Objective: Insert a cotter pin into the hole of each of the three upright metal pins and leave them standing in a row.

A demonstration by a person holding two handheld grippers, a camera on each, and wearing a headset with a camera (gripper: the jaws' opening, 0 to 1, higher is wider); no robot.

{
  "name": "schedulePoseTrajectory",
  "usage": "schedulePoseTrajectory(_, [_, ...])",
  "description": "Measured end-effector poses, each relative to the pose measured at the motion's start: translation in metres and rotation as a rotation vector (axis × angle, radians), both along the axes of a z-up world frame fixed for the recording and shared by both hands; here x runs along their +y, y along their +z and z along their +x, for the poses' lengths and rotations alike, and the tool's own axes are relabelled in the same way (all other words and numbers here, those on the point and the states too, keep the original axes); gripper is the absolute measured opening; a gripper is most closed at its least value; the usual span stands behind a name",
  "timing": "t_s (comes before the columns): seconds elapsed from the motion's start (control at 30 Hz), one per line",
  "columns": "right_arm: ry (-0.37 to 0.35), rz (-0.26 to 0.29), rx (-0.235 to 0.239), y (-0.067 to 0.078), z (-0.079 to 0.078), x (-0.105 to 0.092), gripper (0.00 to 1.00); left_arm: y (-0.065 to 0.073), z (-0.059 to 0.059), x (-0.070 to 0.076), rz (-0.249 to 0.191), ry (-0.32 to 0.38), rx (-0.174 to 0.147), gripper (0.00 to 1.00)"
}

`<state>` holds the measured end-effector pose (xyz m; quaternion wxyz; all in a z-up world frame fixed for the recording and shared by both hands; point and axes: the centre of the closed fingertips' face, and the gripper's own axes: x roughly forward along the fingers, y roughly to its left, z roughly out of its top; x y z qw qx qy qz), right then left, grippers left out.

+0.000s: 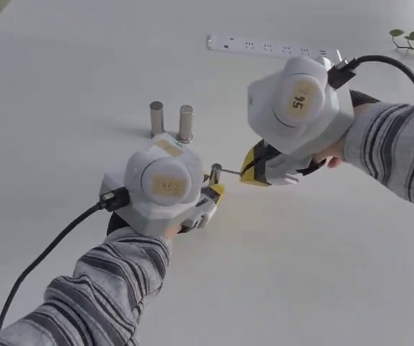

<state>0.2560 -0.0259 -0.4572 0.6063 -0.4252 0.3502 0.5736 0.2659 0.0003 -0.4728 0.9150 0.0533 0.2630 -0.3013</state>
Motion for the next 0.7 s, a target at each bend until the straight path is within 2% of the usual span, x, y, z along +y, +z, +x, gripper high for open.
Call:
schedulePoseTrajectory(0.2, [0.004, -0.005, 0.004, -0.0017, -0.0006, 0.0014, 0.00, 0.0003, 0.0014, -0.0012, -0.007, 0.005, -0.001, 0.07])
schedulePoseTrajectory(0.3, [0.004, -0.005, 0.003, -0.0023, 0.0012, 0.0024, 0.00, -0.0004, 0.0014, -0.0022, -0.020, 0.011, 0.010, 0.06])
schedulePoseTrajectory(0.7, [0.002, 0.000, -0.005, -0.0002, 0.0038, 0.0059, 0.00, -0.0009, 0.0025, -0.0020, -0.011, 0.017, 0.003, 0.05])
